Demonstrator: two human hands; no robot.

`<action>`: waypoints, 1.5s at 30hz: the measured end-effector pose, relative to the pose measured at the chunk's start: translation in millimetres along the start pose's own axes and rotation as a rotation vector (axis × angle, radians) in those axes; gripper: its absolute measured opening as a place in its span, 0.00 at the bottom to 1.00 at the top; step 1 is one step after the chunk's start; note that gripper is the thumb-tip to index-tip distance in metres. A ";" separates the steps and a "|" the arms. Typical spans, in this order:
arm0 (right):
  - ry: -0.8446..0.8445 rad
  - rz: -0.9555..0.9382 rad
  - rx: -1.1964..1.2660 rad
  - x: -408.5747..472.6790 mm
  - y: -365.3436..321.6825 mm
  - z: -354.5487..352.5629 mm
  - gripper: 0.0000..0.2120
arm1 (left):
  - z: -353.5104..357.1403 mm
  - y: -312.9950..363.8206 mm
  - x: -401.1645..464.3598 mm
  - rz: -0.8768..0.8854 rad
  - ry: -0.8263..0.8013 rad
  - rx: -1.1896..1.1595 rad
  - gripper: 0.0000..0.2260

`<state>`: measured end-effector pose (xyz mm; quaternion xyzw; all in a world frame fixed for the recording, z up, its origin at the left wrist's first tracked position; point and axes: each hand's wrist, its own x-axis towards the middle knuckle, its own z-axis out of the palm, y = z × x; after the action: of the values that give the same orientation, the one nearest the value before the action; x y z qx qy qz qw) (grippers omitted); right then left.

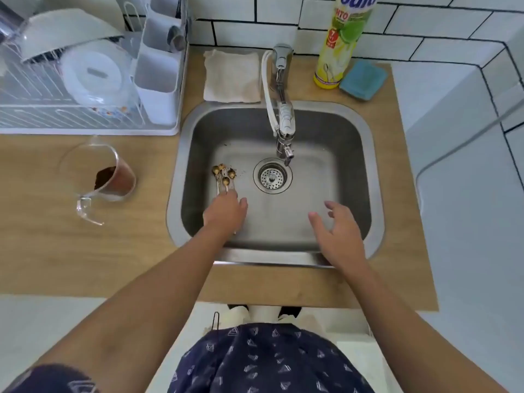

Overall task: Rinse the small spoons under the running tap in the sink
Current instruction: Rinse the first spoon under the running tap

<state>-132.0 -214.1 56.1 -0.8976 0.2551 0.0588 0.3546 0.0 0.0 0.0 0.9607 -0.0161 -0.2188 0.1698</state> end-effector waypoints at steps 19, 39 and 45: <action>0.100 -0.043 0.377 71.1 -58.2 -39.4 0.06 | 12.4 3.1 44.3 -0.191 -0.093 0.015 0.05; -0.128 0.243 0.917 213.9 -218.7 -42.3 0.11 | -18.5 11.5 -17.3 0.053 -0.136 -0.548 0.05; -0.101 0.216 0.948 217.0 -213.9 -44.5 0.13 | -18.1 12.6 -15.8 0.063 -0.175 -0.491 0.05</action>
<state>158.8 -201.9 156.6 -0.6017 0.3282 0.0161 0.7280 -6.0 -4.4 26.1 0.8672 -0.0072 -0.2929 0.4025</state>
